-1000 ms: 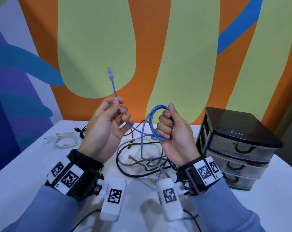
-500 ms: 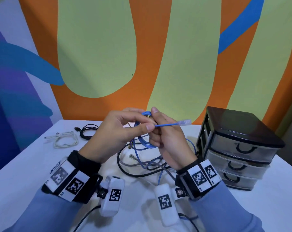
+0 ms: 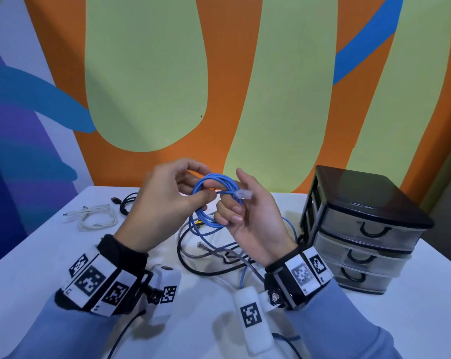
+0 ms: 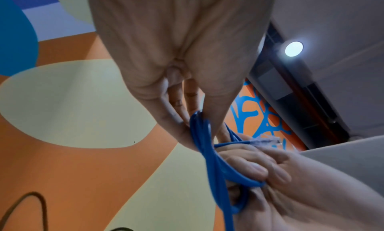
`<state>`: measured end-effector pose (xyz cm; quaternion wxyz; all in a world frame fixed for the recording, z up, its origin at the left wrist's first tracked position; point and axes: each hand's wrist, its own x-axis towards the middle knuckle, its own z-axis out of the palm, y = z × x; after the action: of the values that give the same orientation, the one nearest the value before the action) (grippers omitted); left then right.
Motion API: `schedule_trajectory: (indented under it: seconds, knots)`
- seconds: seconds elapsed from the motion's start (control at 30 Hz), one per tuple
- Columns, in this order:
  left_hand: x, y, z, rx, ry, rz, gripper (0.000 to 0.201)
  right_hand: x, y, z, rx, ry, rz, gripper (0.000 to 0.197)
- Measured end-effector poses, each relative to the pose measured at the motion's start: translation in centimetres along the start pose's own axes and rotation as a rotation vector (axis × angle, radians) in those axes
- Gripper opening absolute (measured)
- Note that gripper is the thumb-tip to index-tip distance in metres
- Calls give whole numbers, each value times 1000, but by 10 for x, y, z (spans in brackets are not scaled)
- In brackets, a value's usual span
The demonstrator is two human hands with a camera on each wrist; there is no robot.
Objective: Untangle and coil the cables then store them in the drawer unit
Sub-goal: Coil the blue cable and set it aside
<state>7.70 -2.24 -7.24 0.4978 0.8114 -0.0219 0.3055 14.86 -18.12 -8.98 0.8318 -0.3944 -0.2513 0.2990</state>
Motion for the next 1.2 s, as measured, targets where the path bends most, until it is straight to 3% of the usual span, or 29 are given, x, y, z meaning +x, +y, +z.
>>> schedule_trajectory:
  seconds: [0.1,0.27,0.4,0.47,0.53,0.63,0.7,0.8,0.87,1.03,1.13,1.2]
  knots:
    - [-1,-1,2,157,3,41,12,0,2,0,-99,1,-24,42]
    - [-5,3,7,411,69,77,17,-2,2,1,-265,20,-65,39]
    - [-6,-3,11,597,126,-9,22,-6,3,7,-384,-11,-119,36]
    - [-5,-2,14,652,159,-45,26,-8,4,11,-452,-34,-146,48]
    - [-4,-3,14,662,185,-79,25,-9,4,13,-475,-55,-164,45]
    - [-2,-5,13,483,179,-103,12,-6,4,10,-457,-28,-183,35]
    - [-1,-3,14,126,90,-151,8,-3,5,6,-422,31,-185,33]
    - [2,0,8,-415,-150,-299,29,0,5,-1,-426,134,-207,32]
    - [2,1,2,-591,-247,-355,41,3,4,-5,-433,171,-216,33]
    - [0,1,15,-502,-112,-305,28,5,8,-7,-588,161,-184,26]
    - [-2,4,20,-484,-100,-266,28,2,5,-6,-559,144,-187,20]
    - [-3,6,20,-476,-18,-266,26,0,4,-1,-518,110,-204,13]
